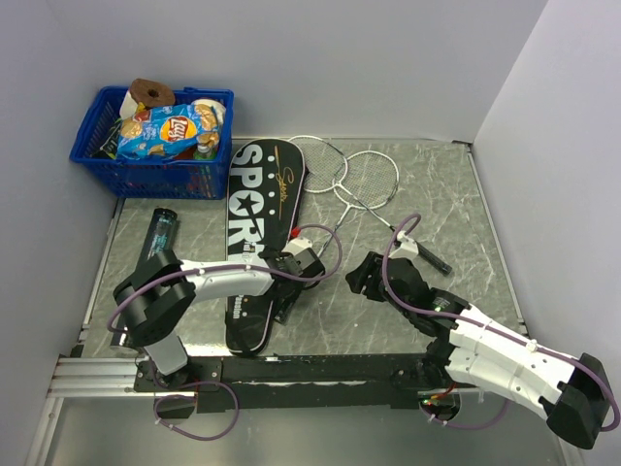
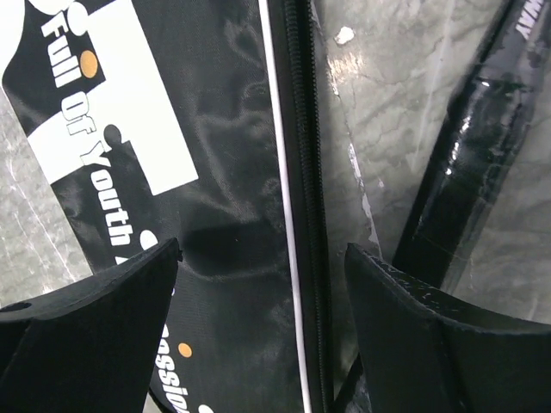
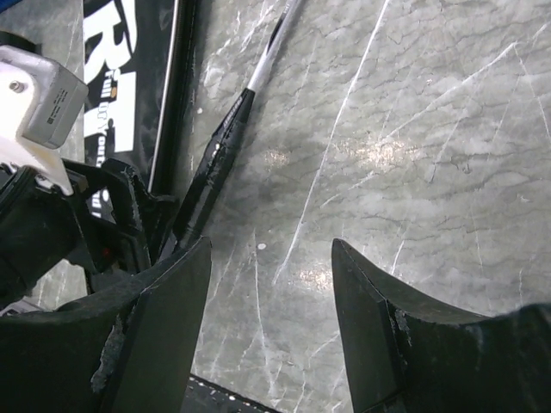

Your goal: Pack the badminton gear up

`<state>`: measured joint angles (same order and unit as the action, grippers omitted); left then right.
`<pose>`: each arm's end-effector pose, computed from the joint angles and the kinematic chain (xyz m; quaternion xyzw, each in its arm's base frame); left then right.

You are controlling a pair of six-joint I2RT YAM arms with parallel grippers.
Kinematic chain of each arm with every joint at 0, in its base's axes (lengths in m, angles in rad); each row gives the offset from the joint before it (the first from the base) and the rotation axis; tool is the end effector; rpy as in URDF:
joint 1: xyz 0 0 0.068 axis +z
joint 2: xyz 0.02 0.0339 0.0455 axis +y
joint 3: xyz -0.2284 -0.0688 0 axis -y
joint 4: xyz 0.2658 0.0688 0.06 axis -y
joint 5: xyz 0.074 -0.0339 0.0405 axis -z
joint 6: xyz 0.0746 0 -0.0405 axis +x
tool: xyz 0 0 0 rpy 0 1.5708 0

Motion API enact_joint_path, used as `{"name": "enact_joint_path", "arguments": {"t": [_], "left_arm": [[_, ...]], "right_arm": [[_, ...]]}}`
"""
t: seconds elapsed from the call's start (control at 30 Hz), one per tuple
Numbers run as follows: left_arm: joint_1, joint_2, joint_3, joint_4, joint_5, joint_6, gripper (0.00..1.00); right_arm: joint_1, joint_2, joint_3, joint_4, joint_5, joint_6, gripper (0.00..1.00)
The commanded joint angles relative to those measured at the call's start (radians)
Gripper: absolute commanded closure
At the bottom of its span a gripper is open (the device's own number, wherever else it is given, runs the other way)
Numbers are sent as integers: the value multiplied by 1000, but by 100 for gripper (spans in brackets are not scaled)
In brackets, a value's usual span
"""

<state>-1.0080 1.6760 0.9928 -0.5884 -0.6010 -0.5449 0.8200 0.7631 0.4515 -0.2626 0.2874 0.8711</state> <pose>0.2107 -0.2549 0.0899 0.1738 0.9294 0.1090 0.3067 0.1850 0.1673 0.1679 0.0906 0.8673 0.2705 0.4079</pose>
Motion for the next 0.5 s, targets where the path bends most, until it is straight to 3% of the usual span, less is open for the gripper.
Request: {"name": "enact_joint_path", "arguments": {"t": [0.0,0.13,0.47], "left_arm": [[-3,2,24,4,-49,-24,18],[-3,16,33,-8,-72,-23,21],[-3,-1,14,-5,-72,-20,51]], "right_arm": [[-5,-7,-11,36,-1,5,35],[-5,-4,-13,39,-5,6,35],[-5,24,-14,57,-19,9,36]]}}
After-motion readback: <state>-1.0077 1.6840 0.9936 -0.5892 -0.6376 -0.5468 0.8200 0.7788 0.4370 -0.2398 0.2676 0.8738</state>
